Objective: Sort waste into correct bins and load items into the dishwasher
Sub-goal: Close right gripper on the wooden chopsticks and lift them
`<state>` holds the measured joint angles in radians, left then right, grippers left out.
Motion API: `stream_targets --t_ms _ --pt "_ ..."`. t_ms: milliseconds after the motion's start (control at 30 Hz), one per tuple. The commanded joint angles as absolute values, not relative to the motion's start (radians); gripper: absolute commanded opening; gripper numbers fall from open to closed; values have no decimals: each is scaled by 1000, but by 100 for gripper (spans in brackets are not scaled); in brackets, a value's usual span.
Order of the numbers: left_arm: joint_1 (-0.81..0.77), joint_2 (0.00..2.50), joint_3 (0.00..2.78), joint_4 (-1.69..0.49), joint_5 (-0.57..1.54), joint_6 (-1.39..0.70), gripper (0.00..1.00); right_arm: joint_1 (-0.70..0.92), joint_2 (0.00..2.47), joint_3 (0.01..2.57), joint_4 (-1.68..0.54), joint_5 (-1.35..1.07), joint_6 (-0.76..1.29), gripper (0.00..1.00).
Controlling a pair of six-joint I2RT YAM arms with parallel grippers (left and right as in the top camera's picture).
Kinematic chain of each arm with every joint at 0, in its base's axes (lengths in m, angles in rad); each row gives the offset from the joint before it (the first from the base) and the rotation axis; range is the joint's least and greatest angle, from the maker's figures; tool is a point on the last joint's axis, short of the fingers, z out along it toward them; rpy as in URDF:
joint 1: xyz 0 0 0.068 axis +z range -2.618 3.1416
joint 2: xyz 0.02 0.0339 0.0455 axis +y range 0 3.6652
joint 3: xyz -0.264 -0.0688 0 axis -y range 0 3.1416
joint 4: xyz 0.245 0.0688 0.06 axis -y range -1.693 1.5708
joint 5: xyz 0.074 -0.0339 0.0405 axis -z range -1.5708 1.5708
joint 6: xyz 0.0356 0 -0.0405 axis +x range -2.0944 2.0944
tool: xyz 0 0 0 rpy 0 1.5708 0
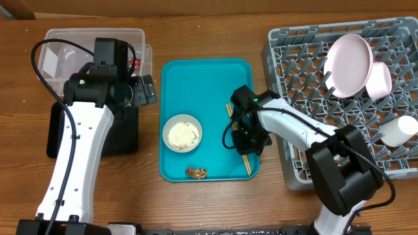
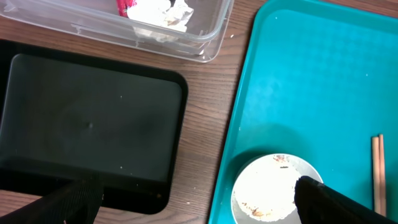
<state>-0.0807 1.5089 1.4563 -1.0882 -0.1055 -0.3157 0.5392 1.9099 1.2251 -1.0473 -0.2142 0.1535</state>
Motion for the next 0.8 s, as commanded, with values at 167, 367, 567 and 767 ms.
stream_targets --t_ms 167,367,567,767 --pt "-78 1499 1477 -1092 -100 -326 100 543 1881 1318 -1037 -174 186 4" --pt "-78 1499 1477 -1092 -100 -326 100 536 1877 1318 -1007 -173 210 4" --pt "-78 1499 1477 -1096 -100 -326 100 547 1874 1317 -993 -167 210 4" --pt "-78 1499 1477 -1100 -101 -326 100 548 1866 1324 -1003 -176 218 4"
